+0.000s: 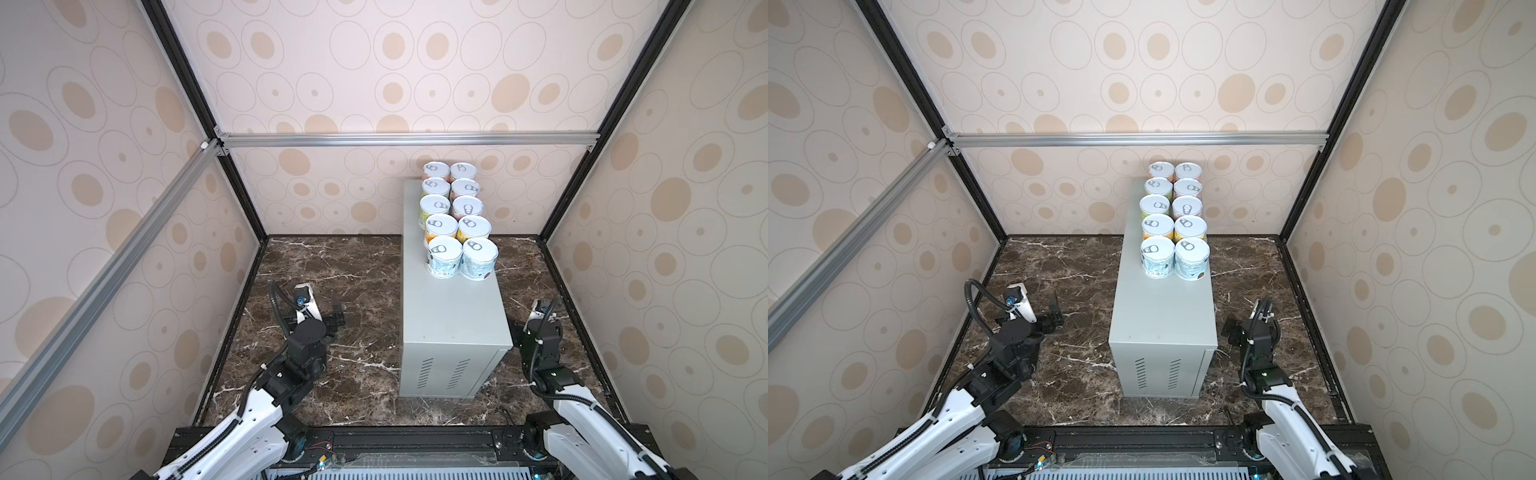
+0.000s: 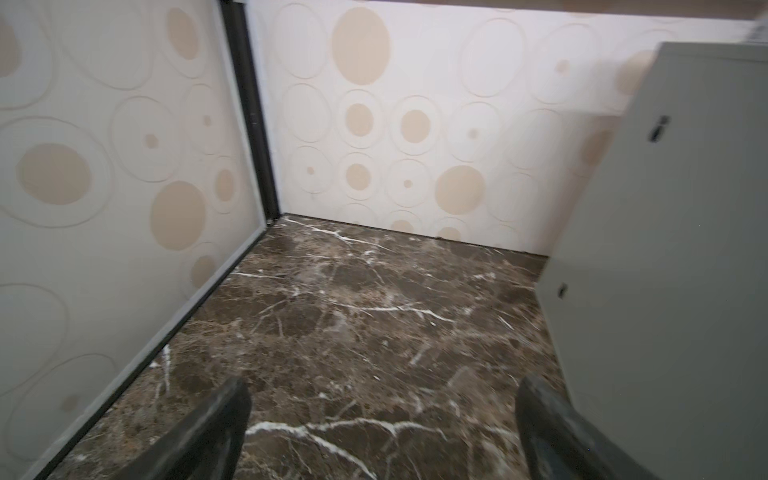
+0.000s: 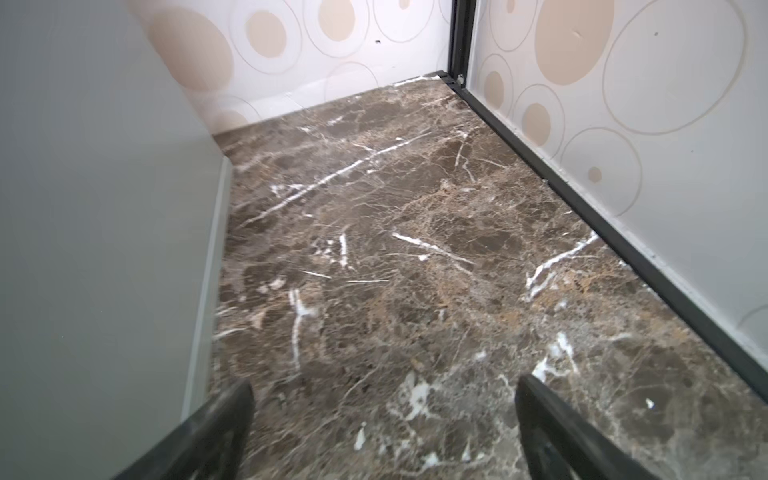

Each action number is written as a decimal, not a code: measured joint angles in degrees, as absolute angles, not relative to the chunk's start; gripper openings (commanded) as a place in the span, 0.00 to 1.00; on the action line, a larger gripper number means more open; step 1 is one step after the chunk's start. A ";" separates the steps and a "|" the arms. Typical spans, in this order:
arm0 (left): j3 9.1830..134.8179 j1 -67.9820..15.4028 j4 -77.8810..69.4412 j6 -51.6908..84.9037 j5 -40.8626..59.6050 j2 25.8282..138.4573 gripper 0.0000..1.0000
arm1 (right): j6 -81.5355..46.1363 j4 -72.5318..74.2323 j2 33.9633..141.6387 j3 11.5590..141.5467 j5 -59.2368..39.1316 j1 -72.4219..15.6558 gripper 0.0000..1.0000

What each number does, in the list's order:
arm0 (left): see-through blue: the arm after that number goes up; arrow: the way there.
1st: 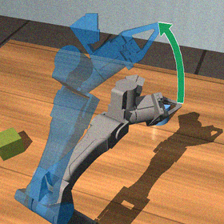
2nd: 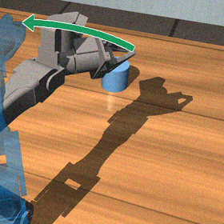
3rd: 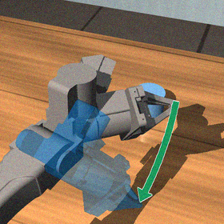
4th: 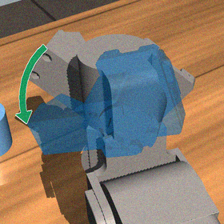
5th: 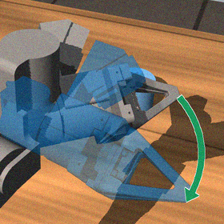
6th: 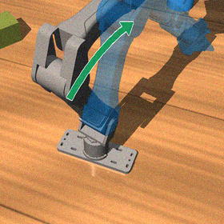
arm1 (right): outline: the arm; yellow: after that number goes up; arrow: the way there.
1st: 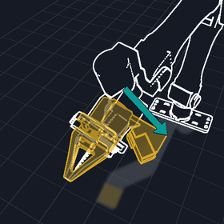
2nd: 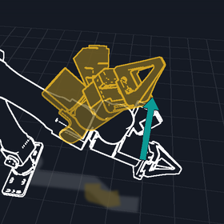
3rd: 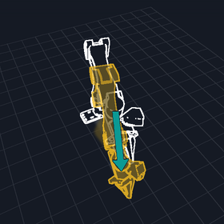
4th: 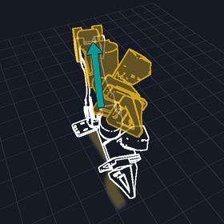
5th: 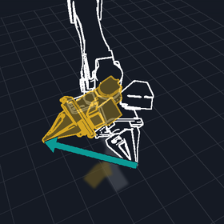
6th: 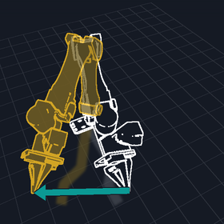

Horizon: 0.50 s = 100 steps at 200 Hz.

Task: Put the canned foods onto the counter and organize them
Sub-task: 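Open the left gripper and withdraw it from the cabinet toward the floor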

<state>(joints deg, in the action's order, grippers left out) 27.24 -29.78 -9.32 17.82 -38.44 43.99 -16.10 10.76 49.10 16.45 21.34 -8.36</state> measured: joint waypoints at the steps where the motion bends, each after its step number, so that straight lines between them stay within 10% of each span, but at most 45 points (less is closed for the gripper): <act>1: 27.18 -29.50 -9.47 17.82 -38.39 44.18 0.99 | -16.01 10.92 49.32 16.47 21.39 -8.36 1.00; 100: 21.91 -11.97 -34.02 10.35 -31.35 71.79 0.99 | -8.84 29.10 71.59 21.10 25.87 -6.87 1.00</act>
<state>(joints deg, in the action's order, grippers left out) 21.91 -11.97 -34.02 10.35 -31.35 71.79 -8.84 29.10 71.59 21.10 25.87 -6.87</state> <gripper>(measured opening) 0.990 0.999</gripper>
